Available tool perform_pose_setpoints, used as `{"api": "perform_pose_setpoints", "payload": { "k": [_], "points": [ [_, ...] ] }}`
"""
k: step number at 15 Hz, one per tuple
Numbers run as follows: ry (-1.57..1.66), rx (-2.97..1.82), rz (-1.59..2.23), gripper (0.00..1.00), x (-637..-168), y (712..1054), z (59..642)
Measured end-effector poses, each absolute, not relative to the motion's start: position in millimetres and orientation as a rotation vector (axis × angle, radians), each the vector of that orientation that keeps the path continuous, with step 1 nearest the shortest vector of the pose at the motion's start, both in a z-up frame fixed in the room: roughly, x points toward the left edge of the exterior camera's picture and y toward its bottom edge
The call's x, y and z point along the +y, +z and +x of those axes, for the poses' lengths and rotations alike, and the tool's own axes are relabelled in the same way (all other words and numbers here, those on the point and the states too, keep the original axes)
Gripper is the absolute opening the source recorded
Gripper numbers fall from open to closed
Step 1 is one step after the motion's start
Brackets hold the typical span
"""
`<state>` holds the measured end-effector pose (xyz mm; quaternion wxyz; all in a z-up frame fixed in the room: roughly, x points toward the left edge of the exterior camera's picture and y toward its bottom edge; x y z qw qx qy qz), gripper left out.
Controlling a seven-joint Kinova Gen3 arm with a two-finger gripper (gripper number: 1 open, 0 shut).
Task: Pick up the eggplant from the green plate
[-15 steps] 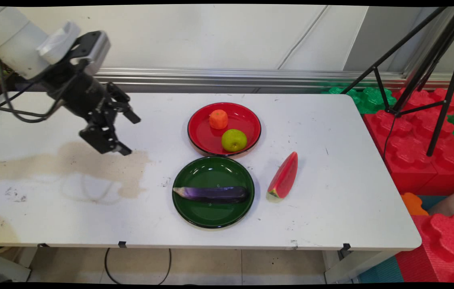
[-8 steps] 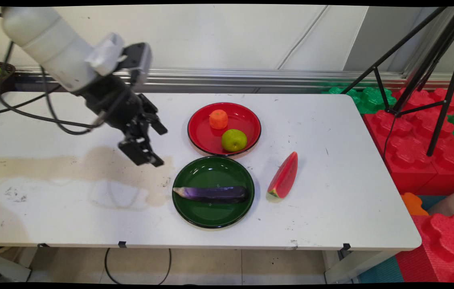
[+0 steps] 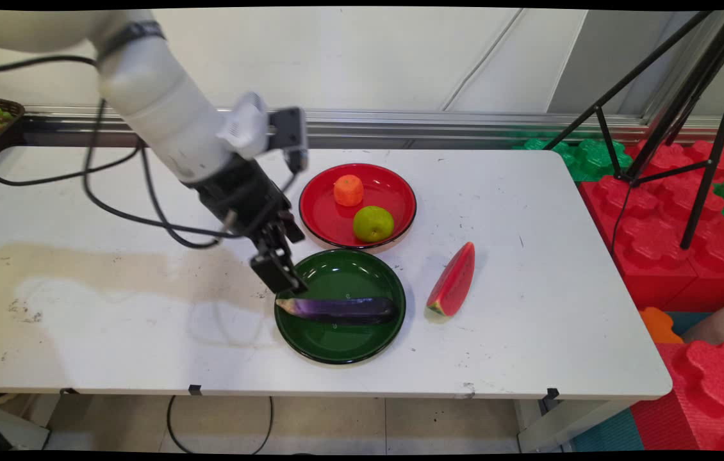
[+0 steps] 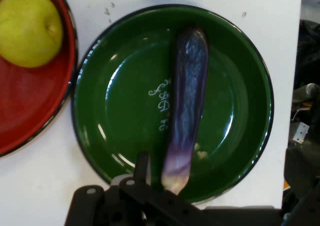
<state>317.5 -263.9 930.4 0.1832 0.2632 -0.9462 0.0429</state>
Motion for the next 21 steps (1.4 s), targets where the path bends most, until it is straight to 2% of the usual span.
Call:
{"api": "perform_pose_setpoints", "payload": {
  "k": [7, 21],
  "points": [
    [0.100, -2.711, 0.799, 1.00, -279, 890, 275],
    [0.110, -2.759, 0.742, 1.00, -302, 816, 255]
  ]
}}
